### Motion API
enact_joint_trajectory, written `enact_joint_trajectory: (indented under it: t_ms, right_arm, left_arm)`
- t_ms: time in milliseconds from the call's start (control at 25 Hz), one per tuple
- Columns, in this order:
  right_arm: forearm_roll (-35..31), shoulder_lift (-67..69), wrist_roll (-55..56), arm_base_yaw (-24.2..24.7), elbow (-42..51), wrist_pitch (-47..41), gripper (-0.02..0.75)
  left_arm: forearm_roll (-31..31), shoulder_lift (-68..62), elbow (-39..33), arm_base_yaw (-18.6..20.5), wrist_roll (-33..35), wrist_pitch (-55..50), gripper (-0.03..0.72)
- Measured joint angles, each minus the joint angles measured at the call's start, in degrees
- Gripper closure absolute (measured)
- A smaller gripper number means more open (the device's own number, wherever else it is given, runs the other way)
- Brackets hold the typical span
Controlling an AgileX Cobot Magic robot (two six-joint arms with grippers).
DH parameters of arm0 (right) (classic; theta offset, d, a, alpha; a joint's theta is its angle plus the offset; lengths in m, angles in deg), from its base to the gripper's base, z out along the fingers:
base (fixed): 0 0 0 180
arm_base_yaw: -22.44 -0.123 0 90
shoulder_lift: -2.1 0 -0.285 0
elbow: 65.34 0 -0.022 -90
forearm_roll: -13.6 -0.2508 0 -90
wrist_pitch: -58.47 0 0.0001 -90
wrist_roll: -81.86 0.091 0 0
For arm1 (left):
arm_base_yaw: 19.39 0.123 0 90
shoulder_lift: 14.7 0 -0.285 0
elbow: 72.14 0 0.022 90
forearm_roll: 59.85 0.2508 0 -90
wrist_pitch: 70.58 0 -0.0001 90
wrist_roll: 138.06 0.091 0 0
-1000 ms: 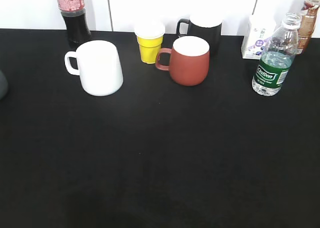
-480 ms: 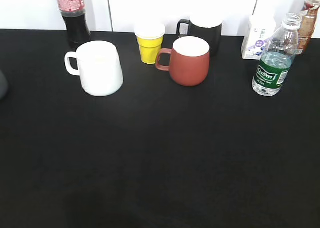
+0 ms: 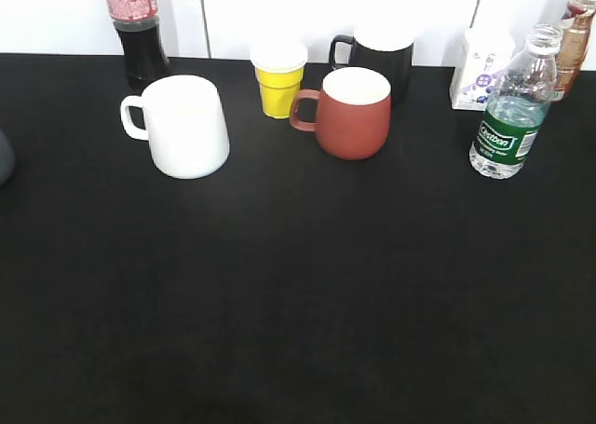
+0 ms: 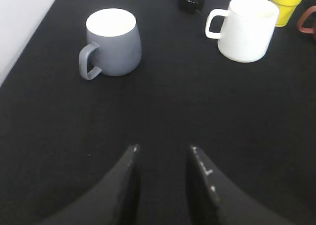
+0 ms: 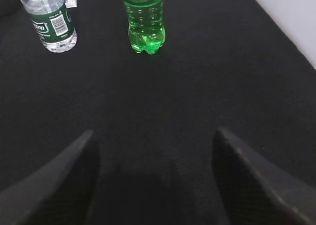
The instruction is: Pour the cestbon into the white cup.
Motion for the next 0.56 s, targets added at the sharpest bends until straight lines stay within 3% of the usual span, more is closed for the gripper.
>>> enact_joint_trajectory:
  t_ms: [560]
  right_arm:
    - [0.0,0.0,0.0,0.0,0.0,0.0,0.196]
  left_arm:
    - [0.0,0.0,0.0,0.0,0.1,0.0,0.449]
